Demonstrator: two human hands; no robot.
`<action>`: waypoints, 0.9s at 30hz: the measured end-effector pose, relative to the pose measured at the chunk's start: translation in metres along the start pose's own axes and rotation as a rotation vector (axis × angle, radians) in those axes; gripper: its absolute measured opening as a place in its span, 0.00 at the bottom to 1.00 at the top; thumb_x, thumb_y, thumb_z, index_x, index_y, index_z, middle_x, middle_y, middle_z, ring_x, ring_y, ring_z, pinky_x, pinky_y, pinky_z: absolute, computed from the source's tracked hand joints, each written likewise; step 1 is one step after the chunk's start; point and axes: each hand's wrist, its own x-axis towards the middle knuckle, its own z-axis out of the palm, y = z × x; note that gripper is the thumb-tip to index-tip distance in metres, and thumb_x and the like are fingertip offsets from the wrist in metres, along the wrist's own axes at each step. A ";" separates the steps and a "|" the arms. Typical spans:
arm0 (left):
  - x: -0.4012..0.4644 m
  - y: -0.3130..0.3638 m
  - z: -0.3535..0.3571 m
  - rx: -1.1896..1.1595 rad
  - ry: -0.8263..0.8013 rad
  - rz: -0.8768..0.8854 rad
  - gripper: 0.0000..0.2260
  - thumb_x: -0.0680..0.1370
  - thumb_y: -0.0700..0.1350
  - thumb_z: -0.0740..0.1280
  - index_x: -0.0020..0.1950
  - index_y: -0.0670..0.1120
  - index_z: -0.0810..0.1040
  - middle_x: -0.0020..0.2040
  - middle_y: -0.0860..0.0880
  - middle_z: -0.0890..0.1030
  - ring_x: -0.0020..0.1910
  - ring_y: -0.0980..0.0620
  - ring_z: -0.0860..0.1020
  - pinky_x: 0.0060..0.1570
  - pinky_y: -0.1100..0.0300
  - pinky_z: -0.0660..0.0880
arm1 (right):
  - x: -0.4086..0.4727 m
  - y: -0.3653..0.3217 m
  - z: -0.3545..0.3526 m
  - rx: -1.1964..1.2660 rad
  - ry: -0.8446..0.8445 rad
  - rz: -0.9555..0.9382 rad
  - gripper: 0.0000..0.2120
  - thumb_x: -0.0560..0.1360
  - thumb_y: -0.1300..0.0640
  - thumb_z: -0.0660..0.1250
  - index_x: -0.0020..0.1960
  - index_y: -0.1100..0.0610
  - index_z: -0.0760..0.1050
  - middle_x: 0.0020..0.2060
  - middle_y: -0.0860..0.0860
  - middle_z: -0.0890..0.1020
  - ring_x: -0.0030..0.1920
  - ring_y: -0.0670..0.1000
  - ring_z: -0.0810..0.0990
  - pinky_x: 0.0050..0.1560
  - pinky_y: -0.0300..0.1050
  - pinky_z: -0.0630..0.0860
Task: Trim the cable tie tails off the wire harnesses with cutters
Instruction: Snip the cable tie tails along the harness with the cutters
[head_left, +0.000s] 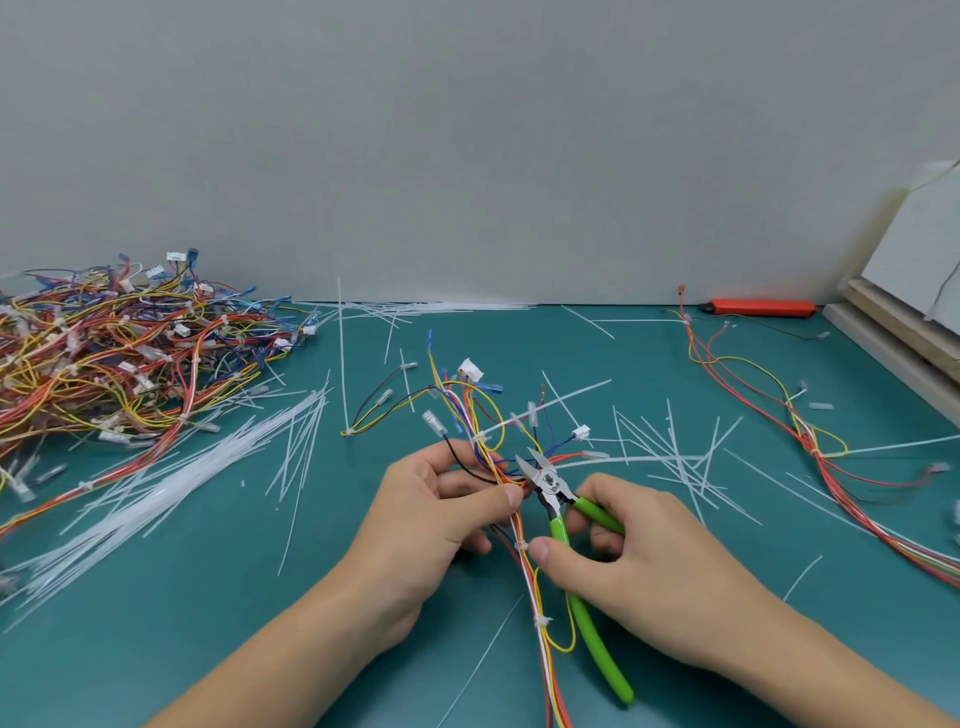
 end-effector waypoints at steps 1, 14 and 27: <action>0.000 0.000 0.000 0.002 -0.002 0.002 0.09 0.67 0.42 0.78 0.42 0.54 0.85 0.46 0.41 0.87 0.38 0.50 0.83 0.29 0.62 0.73 | 0.000 0.000 0.000 -0.001 -0.003 0.002 0.27 0.61 0.23 0.64 0.43 0.45 0.72 0.29 0.40 0.74 0.31 0.45 0.70 0.37 0.45 0.71; 0.000 -0.002 -0.002 0.011 0.025 -0.017 0.09 0.73 0.34 0.77 0.49 0.44 0.81 0.44 0.42 0.87 0.37 0.49 0.83 0.29 0.63 0.73 | 0.004 0.007 0.000 -0.021 -0.062 -0.126 0.14 0.75 0.36 0.64 0.41 0.43 0.68 0.30 0.50 0.75 0.29 0.47 0.66 0.34 0.47 0.68; 0.000 -0.002 -0.002 0.005 0.001 -0.018 0.10 0.69 0.42 0.78 0.49 0.47 0.83 0.48 0.41 0.87 0.39 0.49 0.83 0.31 0.62 0.74 | 0.007 0.010 0.000 0.028 -0.060 -0.124 0.15 0.75 0.39 0.69 0.41 0.48 0.71 0.29 0.49 0.75 0.29 0.44 0.68 0.33 0.43 0.68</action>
